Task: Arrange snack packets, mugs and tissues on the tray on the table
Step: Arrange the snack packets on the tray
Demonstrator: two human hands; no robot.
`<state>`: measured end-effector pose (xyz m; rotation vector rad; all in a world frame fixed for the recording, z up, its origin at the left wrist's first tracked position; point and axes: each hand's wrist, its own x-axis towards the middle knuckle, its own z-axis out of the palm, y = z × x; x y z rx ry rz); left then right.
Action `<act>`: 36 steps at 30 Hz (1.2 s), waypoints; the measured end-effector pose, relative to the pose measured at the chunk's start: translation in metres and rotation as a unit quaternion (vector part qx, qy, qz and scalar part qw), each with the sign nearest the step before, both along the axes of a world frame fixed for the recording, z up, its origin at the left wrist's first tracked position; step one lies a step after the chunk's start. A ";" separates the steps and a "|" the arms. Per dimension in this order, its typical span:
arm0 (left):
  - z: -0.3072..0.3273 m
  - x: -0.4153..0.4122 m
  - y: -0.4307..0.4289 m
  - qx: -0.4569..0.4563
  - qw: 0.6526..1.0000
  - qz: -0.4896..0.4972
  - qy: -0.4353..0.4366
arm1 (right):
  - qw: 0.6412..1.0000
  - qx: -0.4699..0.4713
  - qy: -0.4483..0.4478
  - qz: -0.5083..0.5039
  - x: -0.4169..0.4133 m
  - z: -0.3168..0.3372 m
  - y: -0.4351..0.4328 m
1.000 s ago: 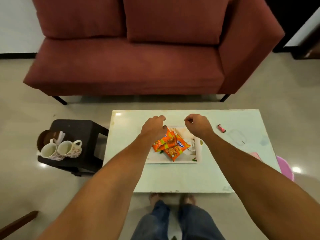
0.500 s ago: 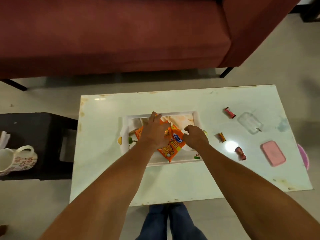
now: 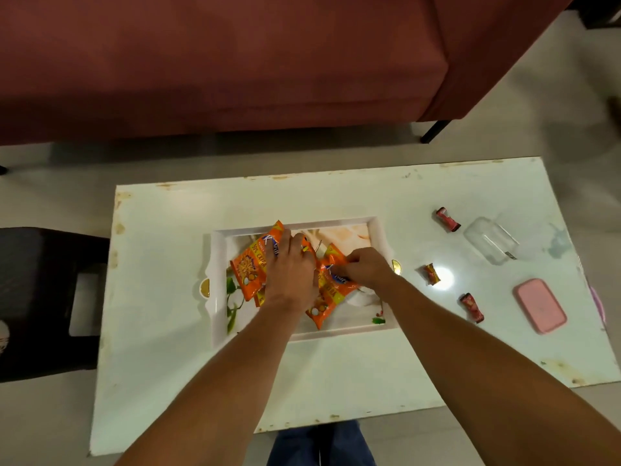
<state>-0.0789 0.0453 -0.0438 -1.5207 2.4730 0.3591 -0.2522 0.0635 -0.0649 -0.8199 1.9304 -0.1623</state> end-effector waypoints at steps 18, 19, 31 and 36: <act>0.003 0.005 0.015 -0.003 0.998 0.053 0.041 | 0.970 -0.122 0.144 -0.150 -0.041 0.008 0.009; 0.003 0.006 0.015 -0.018 0.996 0.076 0.051 | 0.969 -0.122 0.146 -0.156 -0.041 0.008 0.009; 0.009 0.033 0.014 0.014 0.938 0.325 0.119 | 0.947 -0.277 0.165 -0.007 0.026 0.034 0.003; 0.005 0.054 0.012 0.065 0.896 0.404 0.173 | 0.992 -0.106 0.024 0.060 0.095 0.026 -0.023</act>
